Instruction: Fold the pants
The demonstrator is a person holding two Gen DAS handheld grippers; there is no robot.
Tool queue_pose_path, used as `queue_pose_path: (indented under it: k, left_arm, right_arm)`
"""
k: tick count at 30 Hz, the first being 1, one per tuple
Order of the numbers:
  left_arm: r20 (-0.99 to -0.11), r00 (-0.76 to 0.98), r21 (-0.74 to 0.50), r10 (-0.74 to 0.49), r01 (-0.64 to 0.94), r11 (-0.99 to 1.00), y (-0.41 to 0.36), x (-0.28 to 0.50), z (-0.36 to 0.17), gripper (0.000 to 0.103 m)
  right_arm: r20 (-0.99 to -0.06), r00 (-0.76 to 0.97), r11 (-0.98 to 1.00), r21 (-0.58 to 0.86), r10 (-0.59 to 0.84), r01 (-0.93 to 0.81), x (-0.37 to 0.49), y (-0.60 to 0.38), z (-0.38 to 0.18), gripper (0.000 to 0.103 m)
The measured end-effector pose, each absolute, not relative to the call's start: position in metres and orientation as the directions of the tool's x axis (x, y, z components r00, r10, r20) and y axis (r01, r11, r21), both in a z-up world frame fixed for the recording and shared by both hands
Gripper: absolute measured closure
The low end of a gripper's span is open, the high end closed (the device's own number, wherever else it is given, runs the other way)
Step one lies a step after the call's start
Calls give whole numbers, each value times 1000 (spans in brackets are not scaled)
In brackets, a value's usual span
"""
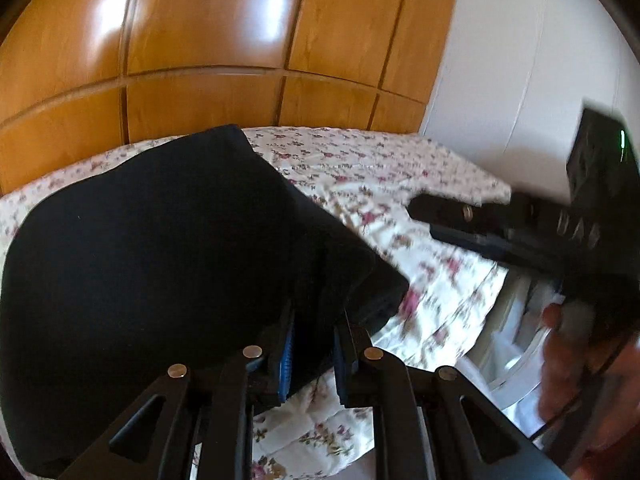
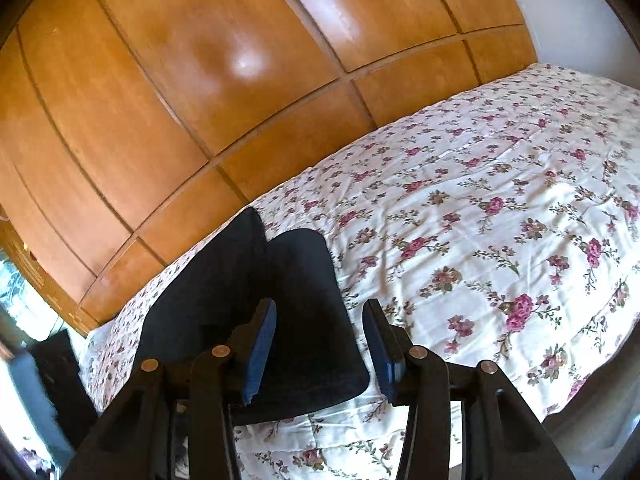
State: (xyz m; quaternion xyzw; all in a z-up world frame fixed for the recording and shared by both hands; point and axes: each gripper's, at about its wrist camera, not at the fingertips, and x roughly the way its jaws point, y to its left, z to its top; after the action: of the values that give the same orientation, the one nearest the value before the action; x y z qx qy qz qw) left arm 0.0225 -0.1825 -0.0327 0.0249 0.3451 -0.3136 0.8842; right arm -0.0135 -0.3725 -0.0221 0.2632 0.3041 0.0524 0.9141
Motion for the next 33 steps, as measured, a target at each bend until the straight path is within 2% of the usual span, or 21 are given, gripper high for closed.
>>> queue_pose_path:
  k: [2, 3, 6, 8, 11, 15, 17, 19, 22, 24, 25, 26, 28, 29, 31, 33]
  left_arm:
    - [-620, 563, -152, -547, 598, 787, -183, 12, -30, 71]
    - [-621, 546, -164, -562, 611, 775, -181, 11, -28, 68]
    - [-616, 511, -208, -599, 628, 750, -174, -2, -19, 66]
    - [-594, 501, -251, -630, 628, 736, -161, -3, -13, 66]
    - [-541, 549, -302, -637, 580, 756, -130, -9, 2, 65]
    - [-504, 672, -340, -543, 424, 840, -77, -5, 8, 65]
    - [-501, 742, -352, -446, 296, 888, -42, 0, 8, 63]
    - [-536, 769, -349, -348, 174, 921, -17, 9, 0, 58]
    - [-621, 738, -345, -265, 45, 937, 8, 25, -21, 57]
    - [-656, 703, -372, -275, 17, 928, 17, 27, -34, 55]
    - [-657, 700, -385, -280, 8, 923, 16, 27, -38, 55]
    - [-648, 704, -400, -290, 9, 916, 14, 25, -42, 55]
    - [-639, 688, -421, -345, 62, 905, 6, 20, -39, 54]
    - [-645, 682, -396, -344, 86, 914, -6, 22, -32, 49]
    - [-645, 702, -297, -301, 134, 946, -27, 19, -25, 49]
    - [-633, 710, -263, -309, 177, 948, -38, 14, -16, 47]
  right_arm:
    - [-530, 803, 862, 505, 272, 41, -13, -365, -22, 54]
    - [-530, 800, 864, 503, 280, 31, -14, -360, -22, 54]
    - [-531, 785, 864, 504, 319, -10, -6, -347, -24, 50]
    - [-531, 774, 867, 497, 344, -44, 1, -338, -22, 42]
    - [-536, 759, 868, 491, 369, -75, 14, -330, -24, 42]
    - [-557, 716, 844, 530, 420, -83, 41, -326, -33, 42]
    - [-578, 689, 831, 552, 438, -65, 56, -326, -41, 42]
    - [-570, 676, 808, 586, 466, -64, 66, -325, -46, 42]
    - [-588, 648, 804, 591, 484, -65, 76, -316, -50, 42]
    - [-608, 625, 817, 570, 489, -84, 79, -306, -49, 59]
    - [-642, 615, 852, 514, 458, -99, 79, -297, -47, 74]
    - [-652, 614, 867, 485, 446, -115, 77, -293, -44, 83]
    - [-633, 627, 865, 482, 455, -141, 71, -292, -34, 89]
    - [-617, 638, 860, 489, 460, -147, 67, -294, -26, 90]
    - [-582, 677, 860, 488, 451, -153, 57, -302, -7, 91]
    - [-561, 718, 878, 454, 412, -150, 47, -310, 8, 91]
